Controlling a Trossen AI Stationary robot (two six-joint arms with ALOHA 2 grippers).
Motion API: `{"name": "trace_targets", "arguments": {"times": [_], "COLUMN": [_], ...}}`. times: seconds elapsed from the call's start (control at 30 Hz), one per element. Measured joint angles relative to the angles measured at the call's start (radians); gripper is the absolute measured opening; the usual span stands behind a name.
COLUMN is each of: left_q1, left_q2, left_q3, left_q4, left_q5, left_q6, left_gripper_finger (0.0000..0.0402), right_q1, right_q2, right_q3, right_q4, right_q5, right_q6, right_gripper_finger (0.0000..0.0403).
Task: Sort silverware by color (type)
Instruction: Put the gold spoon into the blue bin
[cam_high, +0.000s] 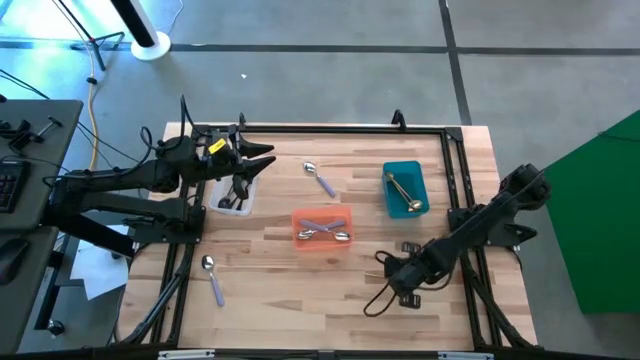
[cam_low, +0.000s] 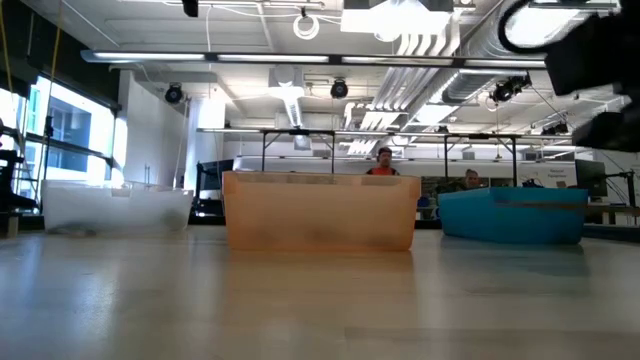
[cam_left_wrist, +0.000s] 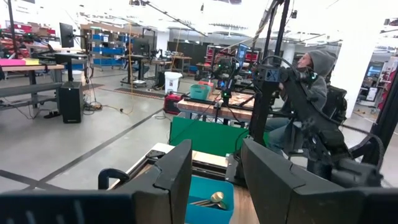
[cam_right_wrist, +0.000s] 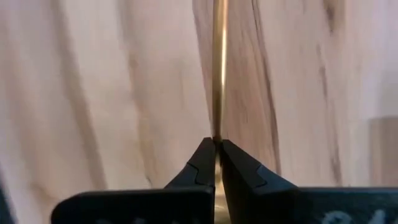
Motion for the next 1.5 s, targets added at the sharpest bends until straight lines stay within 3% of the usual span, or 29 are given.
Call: {"name": "trace_targets", "arguments": {"times": [0.4,0.8,1.23,1.5], "left_q1": [0.0,0.0,0.0,0.0], "left_q2": [-0.001,-0.001,0.034,0.081], "left_q3": [0.0,0.0,0.0,0.0], "left_q4": [0.0,0.042,0.053,0.061], "left_q5": [0.001,0.001,0.078,0.118], "left_q6": [-0.043,-0.044,0.001,0.018], "left_gripper_finger": [0.0131,0.0131,0.0131,0.0131], "right_q1": [-0.182,-0.46,-0.627,-0.636], "right_q2": [-0.137,-0.133,-0.133,-0.133], "right_q3": [0.018,0.258,0.288,0.288], "right_q4": [0.123,0.277,0.75,0.831], "right_q5": [-0.054,0.082,0.118,0.143], "right_q6": [-0.358,-0.72,-0.715,-0.717], "right_gripper_finger": [0.0,0.0,0.0,0.0]}}
